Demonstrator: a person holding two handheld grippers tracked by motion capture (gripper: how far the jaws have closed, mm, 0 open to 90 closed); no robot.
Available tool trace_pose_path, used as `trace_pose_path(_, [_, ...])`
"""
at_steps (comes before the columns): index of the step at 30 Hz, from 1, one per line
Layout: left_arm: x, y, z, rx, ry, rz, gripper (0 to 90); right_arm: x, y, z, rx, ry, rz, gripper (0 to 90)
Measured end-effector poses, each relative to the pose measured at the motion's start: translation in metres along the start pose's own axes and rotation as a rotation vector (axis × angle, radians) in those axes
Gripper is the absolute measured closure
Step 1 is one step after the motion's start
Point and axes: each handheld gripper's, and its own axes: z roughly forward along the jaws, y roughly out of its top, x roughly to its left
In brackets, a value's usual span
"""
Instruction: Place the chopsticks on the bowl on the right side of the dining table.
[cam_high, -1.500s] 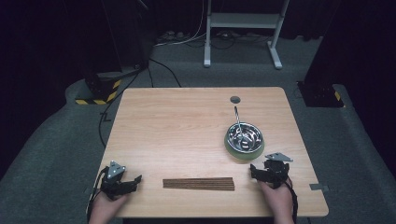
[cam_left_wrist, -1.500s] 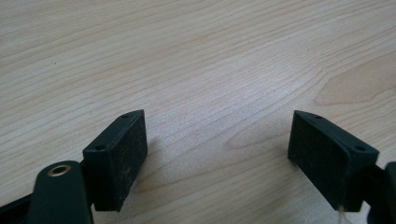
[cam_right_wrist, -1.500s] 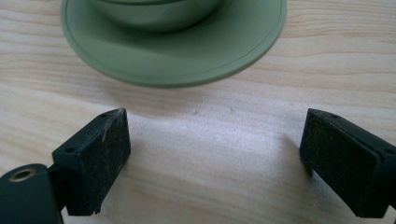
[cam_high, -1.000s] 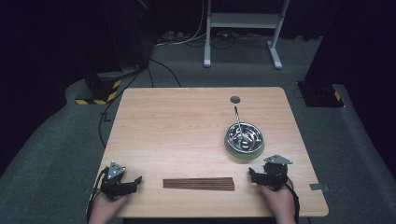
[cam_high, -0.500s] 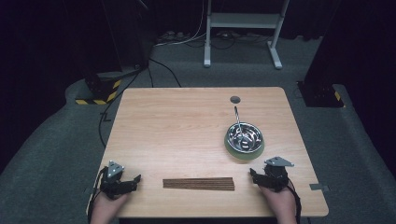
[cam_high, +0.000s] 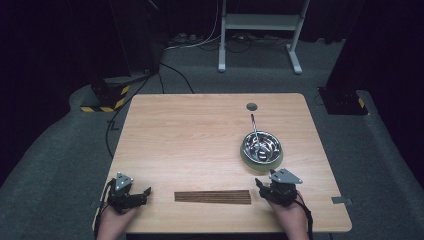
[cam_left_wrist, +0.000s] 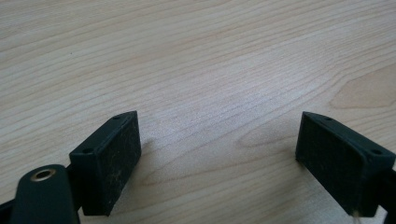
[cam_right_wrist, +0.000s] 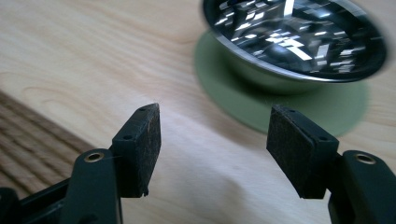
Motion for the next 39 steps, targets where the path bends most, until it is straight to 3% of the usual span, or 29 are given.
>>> trace_pose_path(3, [0.0,0.0,0.0,0.0,-0.002,0.0,14.1,0.008,0.004,0.003,0.015,0.024,-0.018,33.6])
trace_pose_path(4, [0.001,0.0,0.0,-0.003,-0.005,0.003,14.4,0.018,0.008,0.003,0.011,0.052,-0.039,33.4])
trace_pose_path(5, [0.001,0.0,0.0,-0.003,-0.005,0.003,14.5,0.018,0.008,0.003,0.011,0.052,-0.039,33.4])
trace_pose_path(6, [0.001,0.0,0.0,0.0,-0.001,0.004,14.6,0.027,0.012,0.001,-0.009,0.068,-0.086,33.0])
trace_pose_path(8, [0.0,0.0,0.0,0.0,0.004,-0.002,14.7,0.036,0.017,-0.002,-0.01,0.092,-0.09,32.6])
trace_pose_path(11, [0.0,0.0,0.0,0.0,0.004,-0.001,14.8,0.042,0.029,-0.006,-0.042,0.141,-0.065,31.8])
trace_pose_path(16, [0.0,0.0,0.0,-0.004,0.003,0.006,15.5,0.054,0.046,-0.004,-0.074,0.169,-0.072,28.6])
trace_pose_path(21, [0.0,0.0,0.0,-0.003,0.002,0.005,15.7,0.065,0.061,0.006,-0.062,0.23,-0.076,28.7])
trace_pose_path(25, [-0.001,0.0,0.0,-0.006,0.003,0.001,16.5,0.068,0.074,0.021,-0.036,0.285,-0.04,29.5])
trace_pose_path(29, [-0.001,-0.001,-0.002,-0.01,0.012,-0.005,18.2,0.076,0.064,0.028,-0.001,0.294,-0.064,28.6])
trace_pose_path(31, [-0.002,-0.002,-0.003,-0.01,0.015,-0.01,19.1,0.074,0.057,0.027,0.012,0.294,-0.106,30.9])
trace_pose_path(35, [-0.001,-0.002,-0.003,-0.009,0.016,-0.009,19.3,0.062,0.039,0.03,0.034,0.295,-0.047,34.3])
trace_pose_path(39, [-0.002,-0.002,-0.003,-0.01,0.016,-0.012,19.4,0.056,0.037,0.036,0.07,0.289,-0.018,35.1])
